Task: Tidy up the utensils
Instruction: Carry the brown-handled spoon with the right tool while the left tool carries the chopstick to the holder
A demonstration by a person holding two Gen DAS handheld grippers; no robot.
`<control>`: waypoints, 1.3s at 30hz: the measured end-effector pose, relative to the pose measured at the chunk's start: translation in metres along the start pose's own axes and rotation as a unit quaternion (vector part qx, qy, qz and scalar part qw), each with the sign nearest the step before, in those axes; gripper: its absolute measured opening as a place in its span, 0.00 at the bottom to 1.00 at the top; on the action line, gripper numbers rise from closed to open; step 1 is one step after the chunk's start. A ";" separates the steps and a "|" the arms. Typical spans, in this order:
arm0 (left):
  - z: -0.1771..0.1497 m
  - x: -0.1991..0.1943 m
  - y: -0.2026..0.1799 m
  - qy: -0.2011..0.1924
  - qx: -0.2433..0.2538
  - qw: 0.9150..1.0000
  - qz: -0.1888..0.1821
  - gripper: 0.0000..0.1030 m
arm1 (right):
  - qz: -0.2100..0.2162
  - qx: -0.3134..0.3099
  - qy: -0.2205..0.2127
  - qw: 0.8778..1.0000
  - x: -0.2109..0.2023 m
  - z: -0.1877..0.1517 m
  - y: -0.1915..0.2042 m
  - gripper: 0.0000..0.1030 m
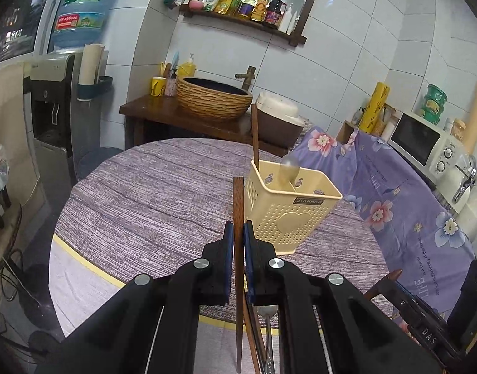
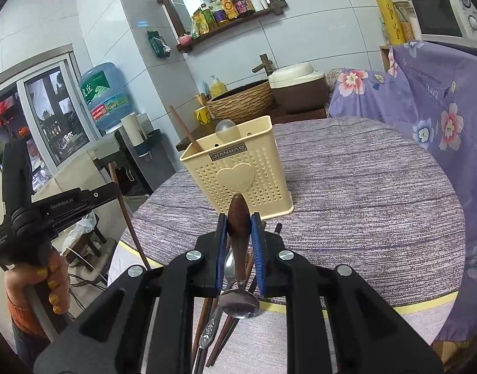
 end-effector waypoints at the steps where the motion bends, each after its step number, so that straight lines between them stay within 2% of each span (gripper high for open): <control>1: 0.001 0.000 0.000 -0.001 0.001 1.000 0.000 0.08 | 0.001 0.001 -0.001 1.000 -0.001 0.000 0.000 0.16; 14: 0.021 -0.003 -0.006 -0.017 0.005 1.000 -0.011 0.08 | 0.010 -0.008 -0.013 1.000 0.002 0.018 0.007 0.16; 24: 0.047 -0.006 -0.016 -0.027 0.007 0.999 -0.034 0.07 | 0.025 -0.021 -0.021 0.999 0.010 0.049 0.014 0.16; 32: 0.098 -0.012 -0.032 -0.052 0.017 0.997 -0.060 0.08 | 0.041 -0.040 -0.024 0.998 0.026 0.098 0.028 0.16; 39: 0.156 -0.009 -0.056 -0.091 0.027 0.993 -0.065 0.07 | 0.025 -0.077 -0.062 0.995 0.045 0.164 0.049 0.16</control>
Point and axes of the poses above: each gripper's, at about its wrist camera, not at the fingertips, and x roughly the way its jaws point, y to its left, z to its top, the point moved 5 cm from there along x, roughly the way its jaws point, and after that the axes turned 10 degrees about -y, right-handed, at the moved point
